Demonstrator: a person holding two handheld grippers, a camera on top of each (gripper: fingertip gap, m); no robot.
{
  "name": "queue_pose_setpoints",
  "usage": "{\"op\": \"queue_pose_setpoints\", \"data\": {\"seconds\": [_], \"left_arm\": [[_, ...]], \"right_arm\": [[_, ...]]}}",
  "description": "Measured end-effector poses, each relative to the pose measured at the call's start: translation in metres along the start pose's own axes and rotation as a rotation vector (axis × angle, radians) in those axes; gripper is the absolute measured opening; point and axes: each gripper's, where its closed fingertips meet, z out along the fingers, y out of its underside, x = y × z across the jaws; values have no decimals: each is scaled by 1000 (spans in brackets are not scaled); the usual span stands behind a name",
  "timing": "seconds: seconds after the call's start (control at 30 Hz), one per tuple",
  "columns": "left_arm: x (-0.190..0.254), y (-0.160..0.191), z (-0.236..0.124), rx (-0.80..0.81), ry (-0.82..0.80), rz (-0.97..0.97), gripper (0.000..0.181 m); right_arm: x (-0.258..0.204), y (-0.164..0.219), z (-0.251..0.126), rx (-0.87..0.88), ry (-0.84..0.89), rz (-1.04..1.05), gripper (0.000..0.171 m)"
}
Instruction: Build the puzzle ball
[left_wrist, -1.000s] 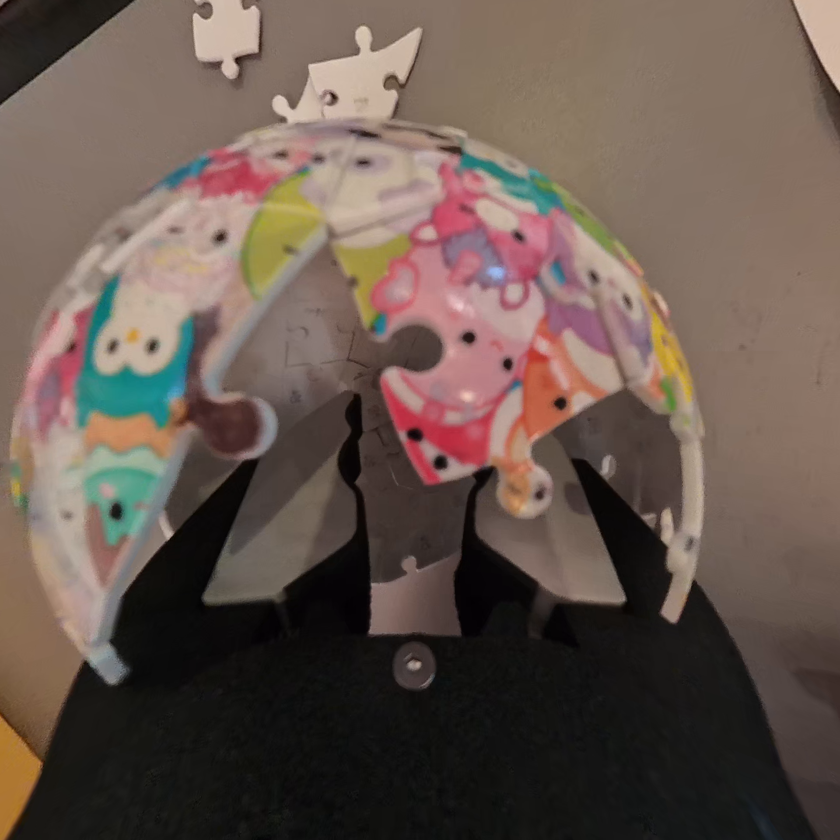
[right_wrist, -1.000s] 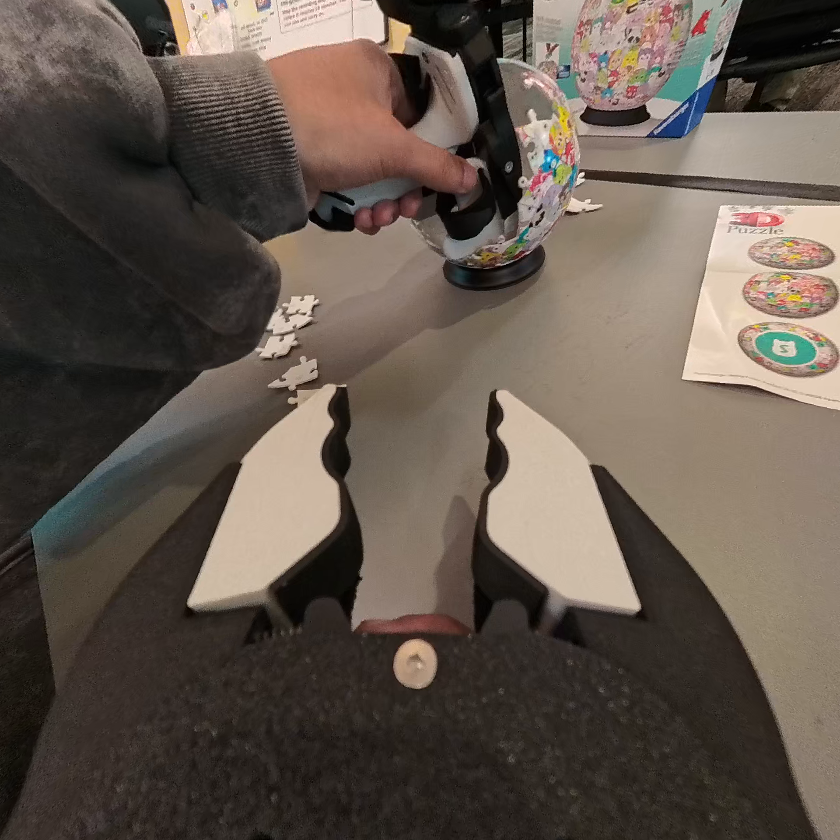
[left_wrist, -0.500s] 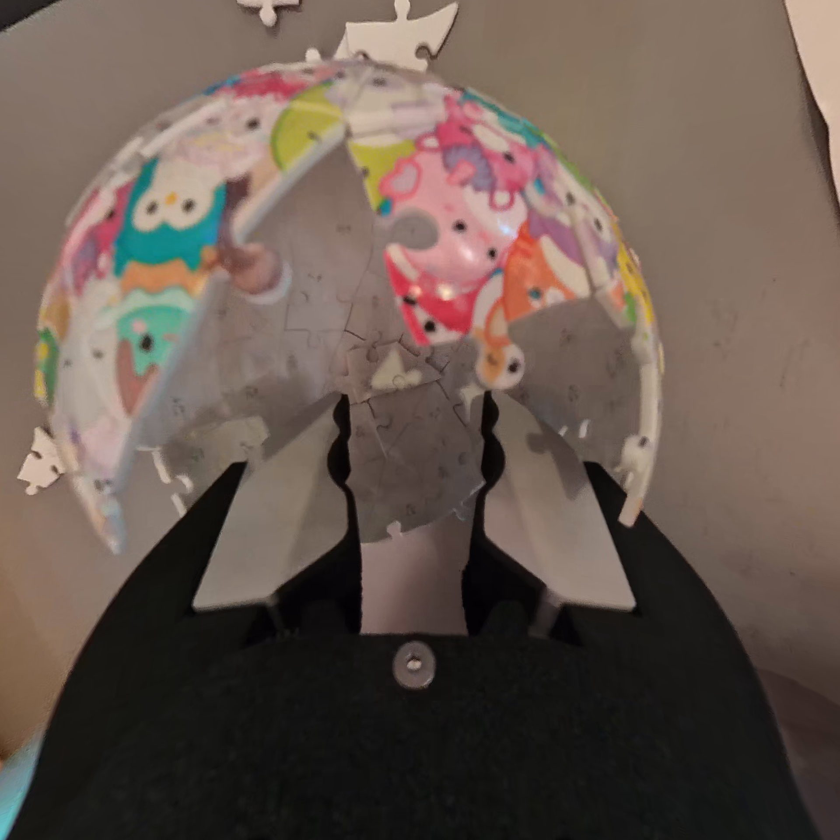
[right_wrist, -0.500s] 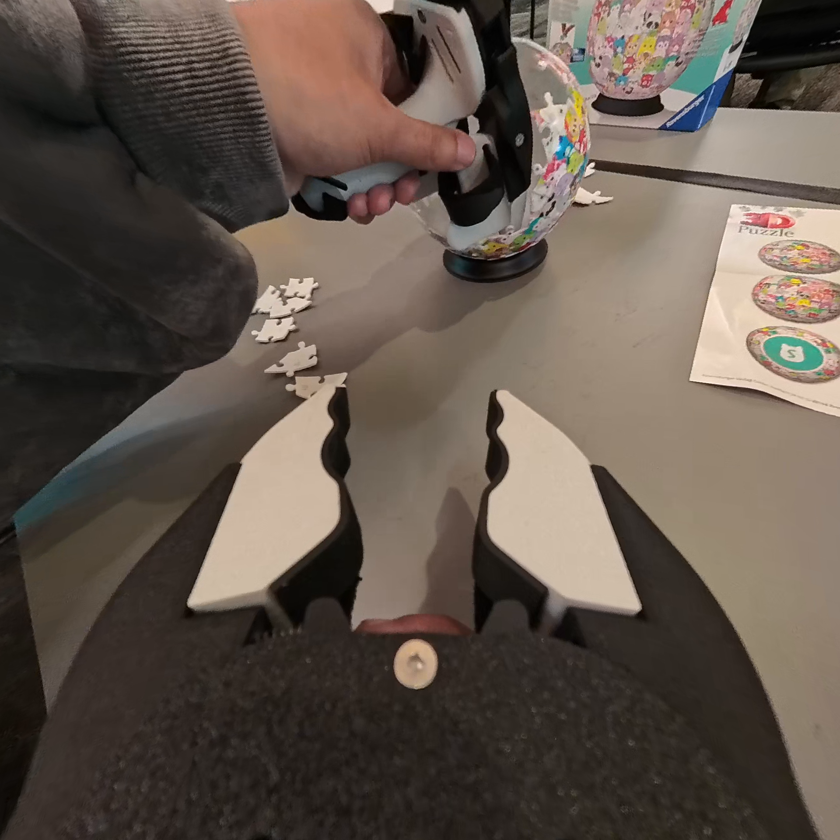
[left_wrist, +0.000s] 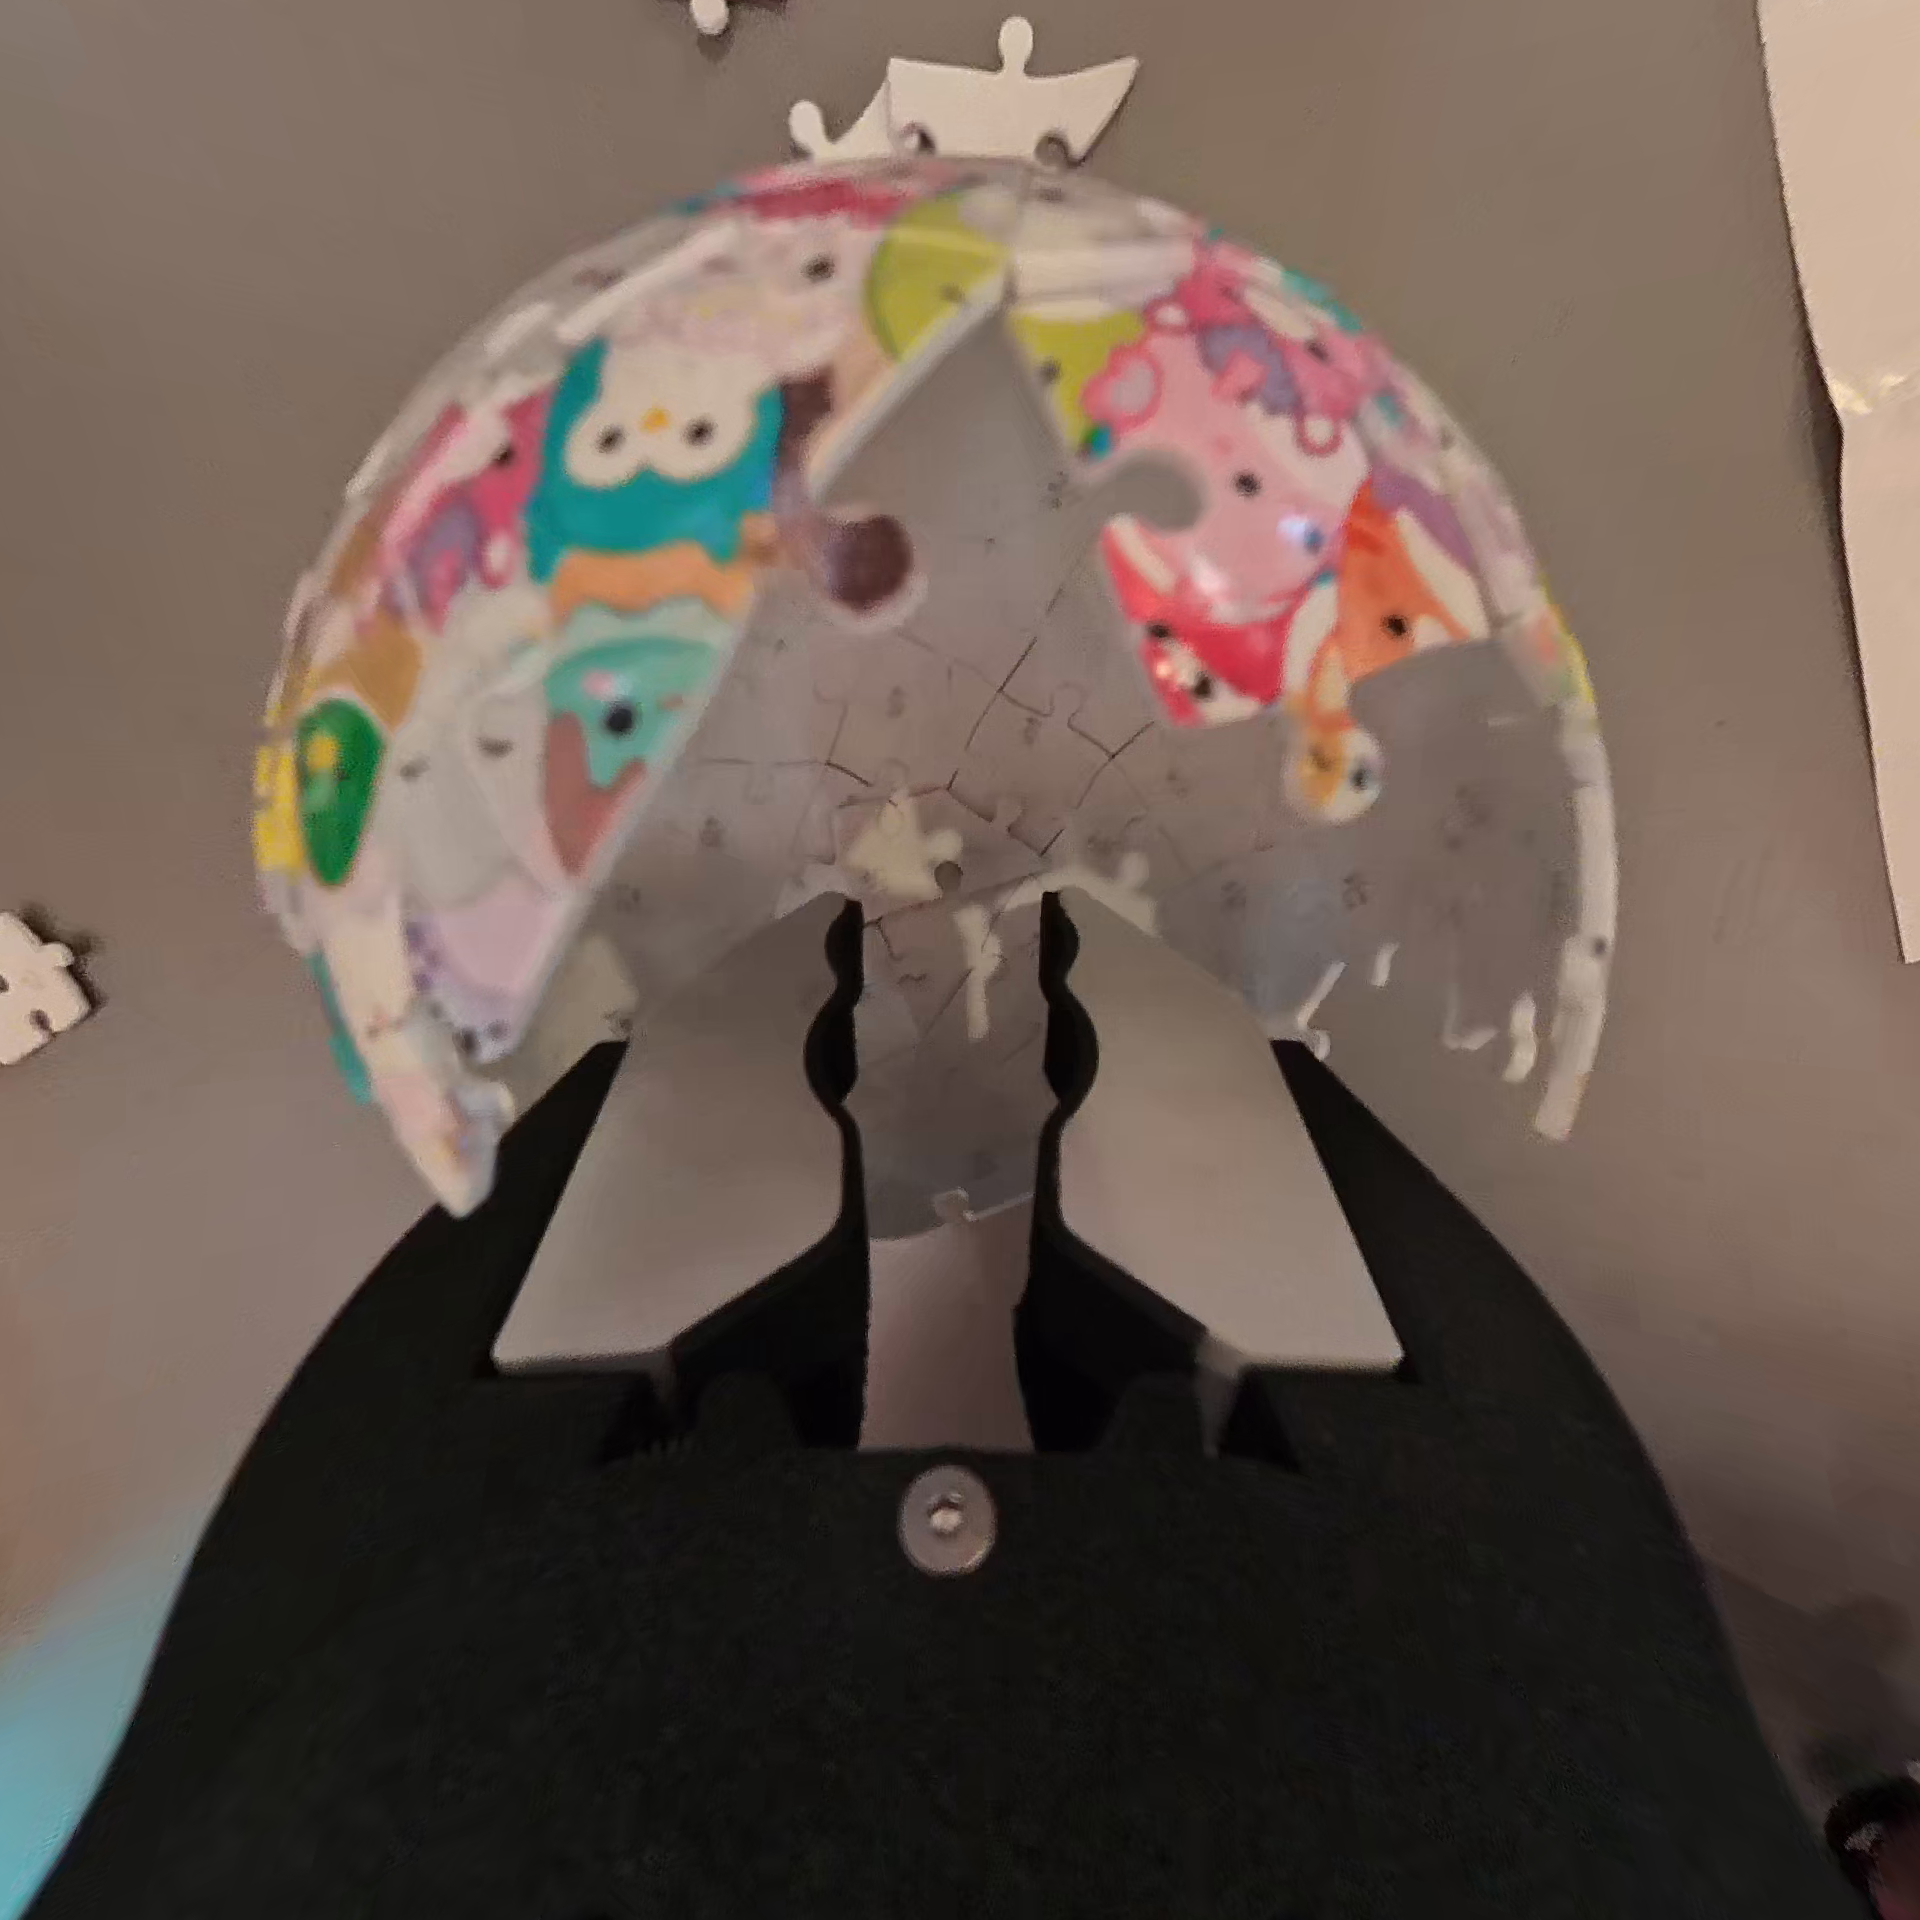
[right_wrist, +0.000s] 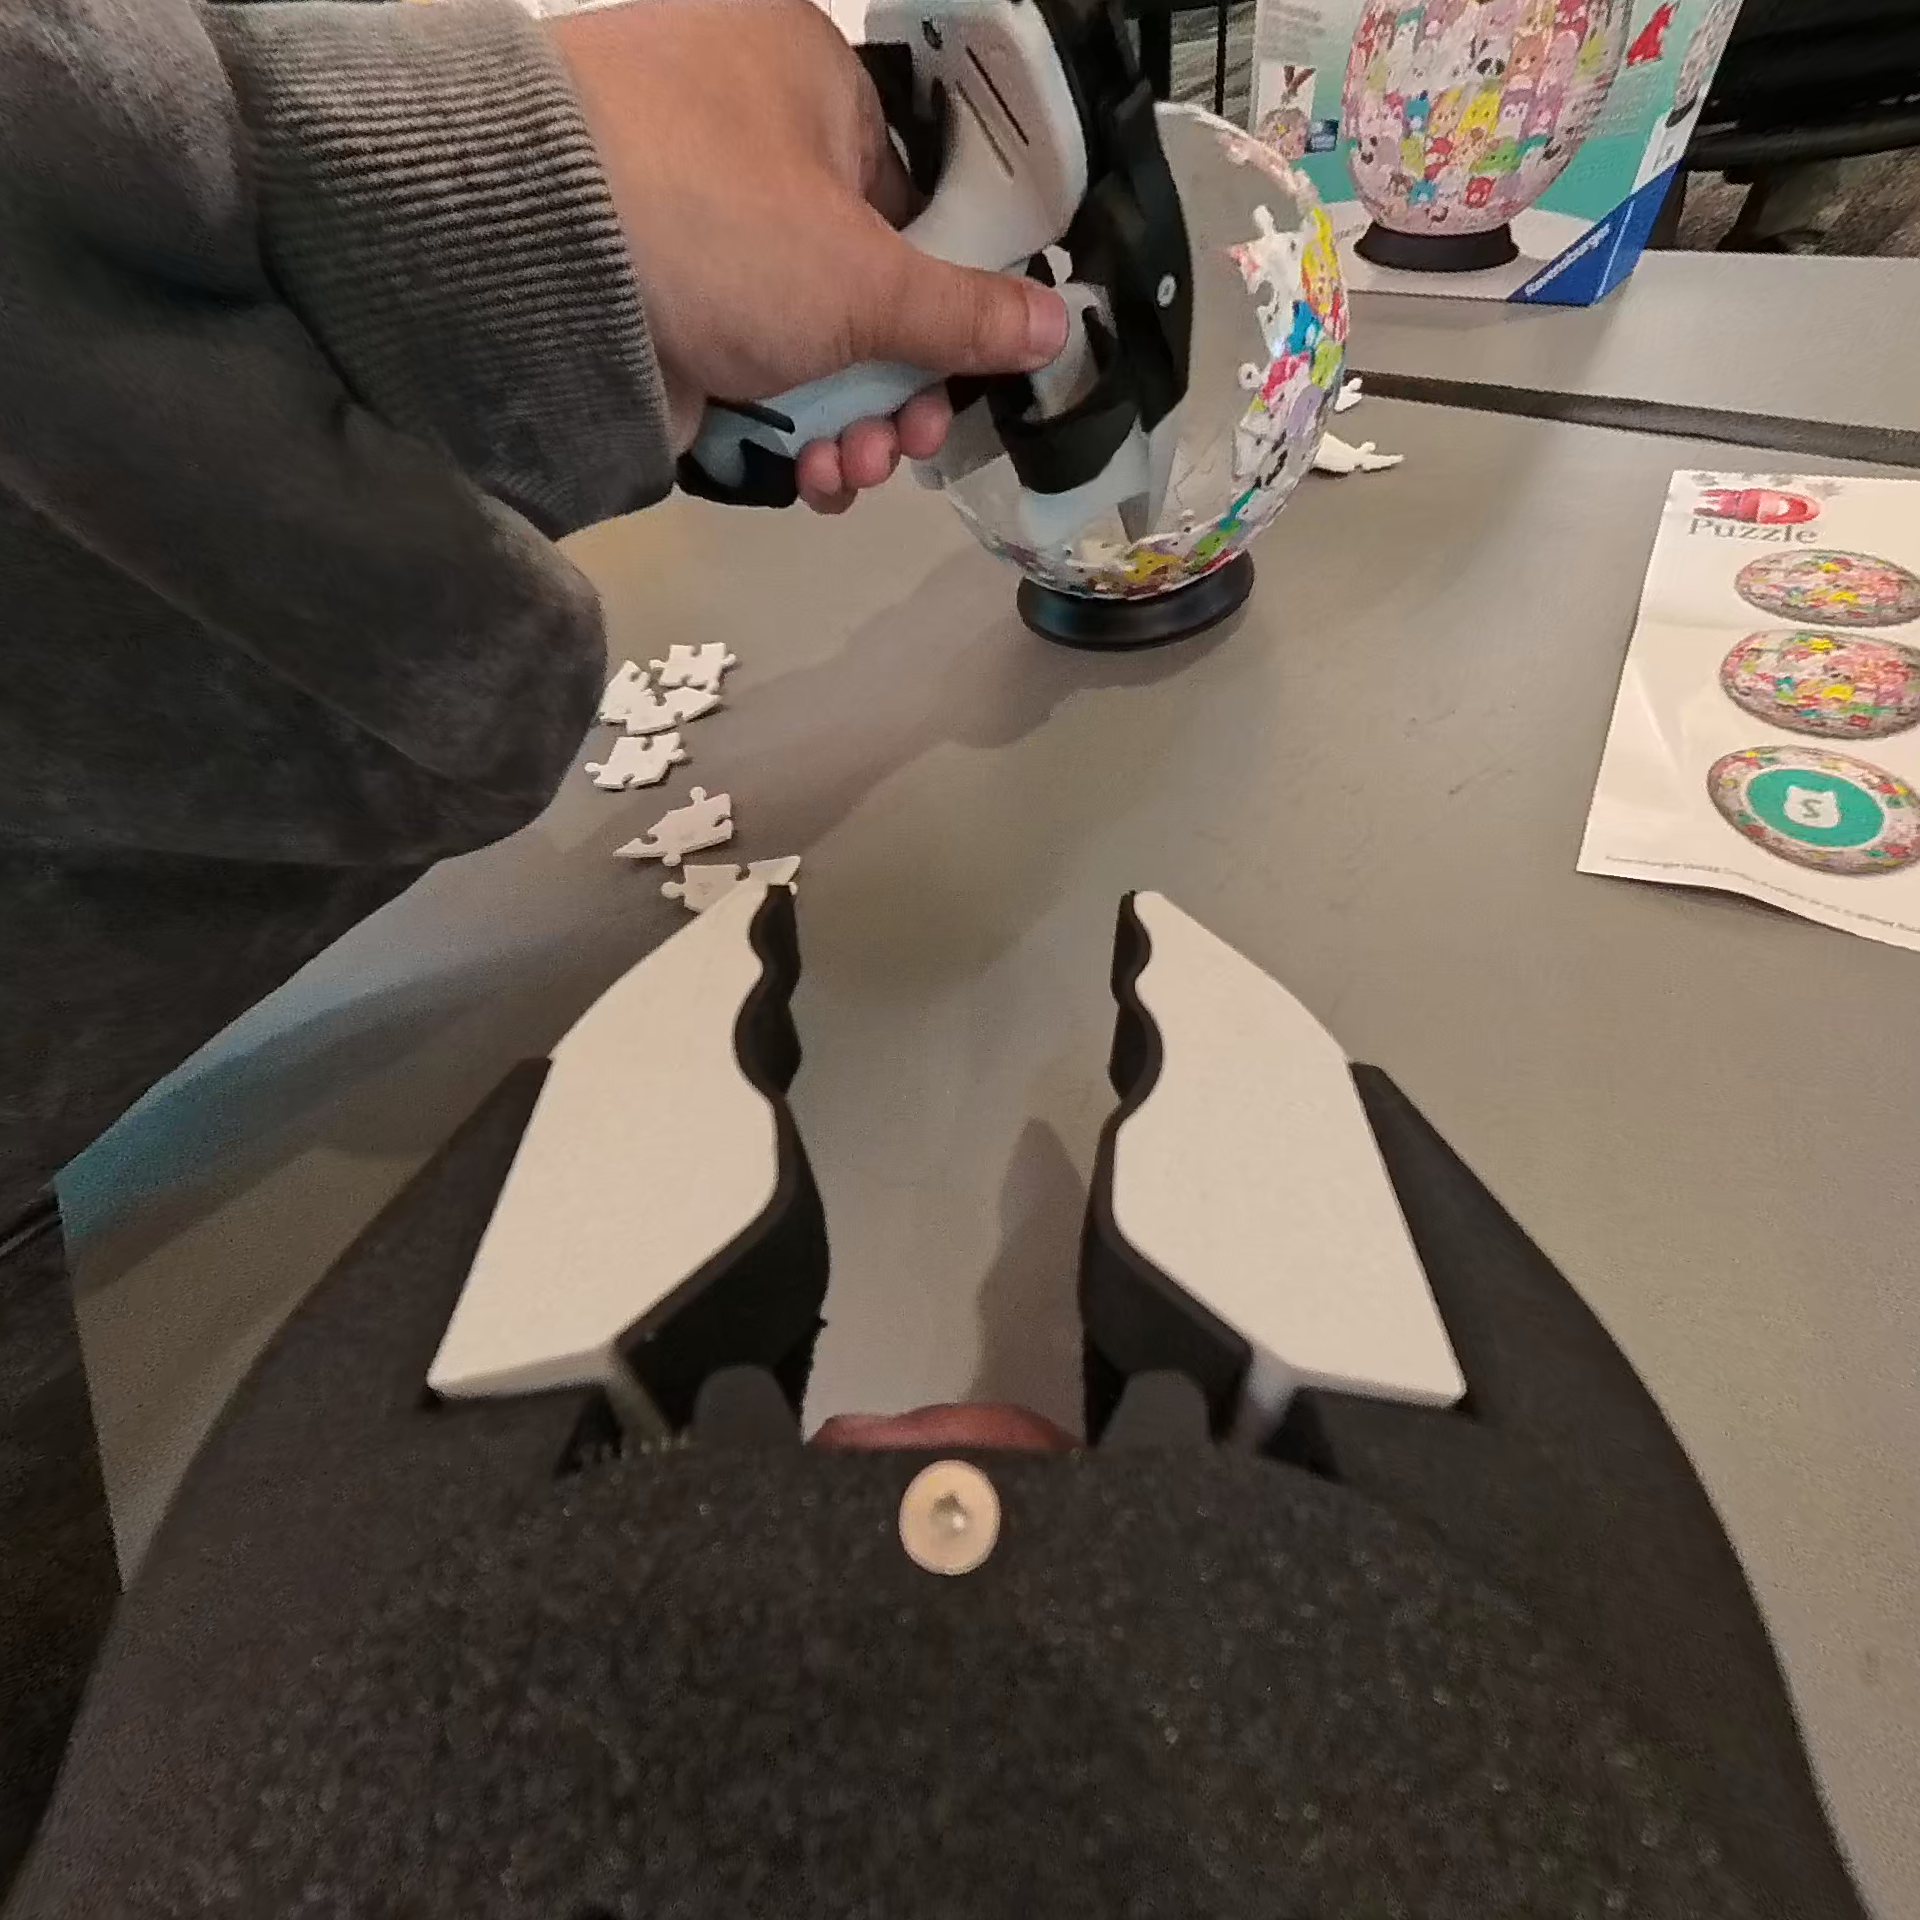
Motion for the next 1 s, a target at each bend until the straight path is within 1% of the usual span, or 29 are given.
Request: {"op": "queue_pose_setpoints", "data": {"seconds": [0.13, 0.23, 0.37, 0.57, 0.67, 0.77, 0.83, 0.9, 1.0], "left_arm": [[0, 1, -2, 1, 23, -23, 25], [1, 3, -2, -19, 20, -19, 24], [3, 1, 0, -54, -1, 1, 17], [6, -3, 3, -99, -1, -2, 16], [5, -2, 5, -136, -37, 58, 19], [4, -3, 3, -139, -91, 154, 22], [6, -4, -1, -128, -98, 228, 24], [7, -3, -9, -112, -106, 299, 33], [10, 0, -27, -79, -85, 396, 36]], "right_arm": [[-1, 0, 1, -2, -3, -4, 58], [-2, 0, 1, -4, -4, -6, 58], [-2, 1, 1, -7, -4, -8, 58], [-3, 2, 2, -11, -7, -8, 58], [-3, 2, 2, -12, -9, -7, 58], [-3, 2, 2, -13, -9, -8, 58], [-3, 2, 1, -13, -7, -9, 58], [-2, 2, 1, -11, -5, -9, 58], [0, 2, 0, -10, -6, 0, 58]]}}
